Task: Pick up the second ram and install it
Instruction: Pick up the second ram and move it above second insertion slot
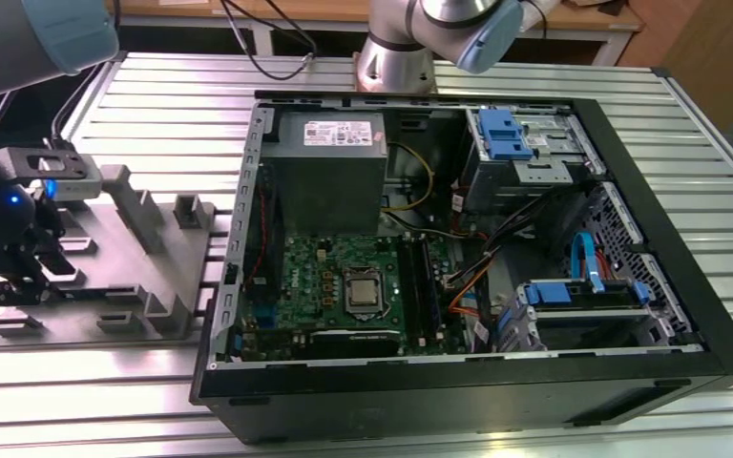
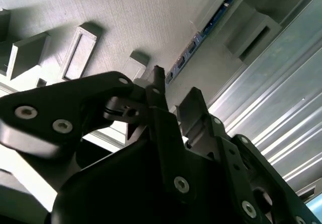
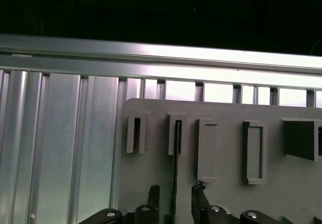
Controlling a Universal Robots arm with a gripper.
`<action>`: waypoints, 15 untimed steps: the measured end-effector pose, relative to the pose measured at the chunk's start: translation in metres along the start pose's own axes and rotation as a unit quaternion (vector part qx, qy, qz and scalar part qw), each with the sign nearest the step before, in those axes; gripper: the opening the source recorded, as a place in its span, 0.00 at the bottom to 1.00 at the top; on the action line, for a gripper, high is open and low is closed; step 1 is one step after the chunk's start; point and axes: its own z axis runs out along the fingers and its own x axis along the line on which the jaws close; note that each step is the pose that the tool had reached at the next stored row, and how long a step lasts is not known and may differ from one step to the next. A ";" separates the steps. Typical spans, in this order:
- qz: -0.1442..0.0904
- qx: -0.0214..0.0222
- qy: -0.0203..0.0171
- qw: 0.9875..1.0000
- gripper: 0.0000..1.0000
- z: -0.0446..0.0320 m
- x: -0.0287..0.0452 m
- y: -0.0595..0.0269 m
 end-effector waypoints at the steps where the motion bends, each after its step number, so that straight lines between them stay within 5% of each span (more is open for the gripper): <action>1: 0.000 0.000 0.000 1.000 0.39 0.0000 -0.0001 0.0000; 15: 0.000 0.005 -0.002 1.000 0.39 0.0143 0.0004 0.0013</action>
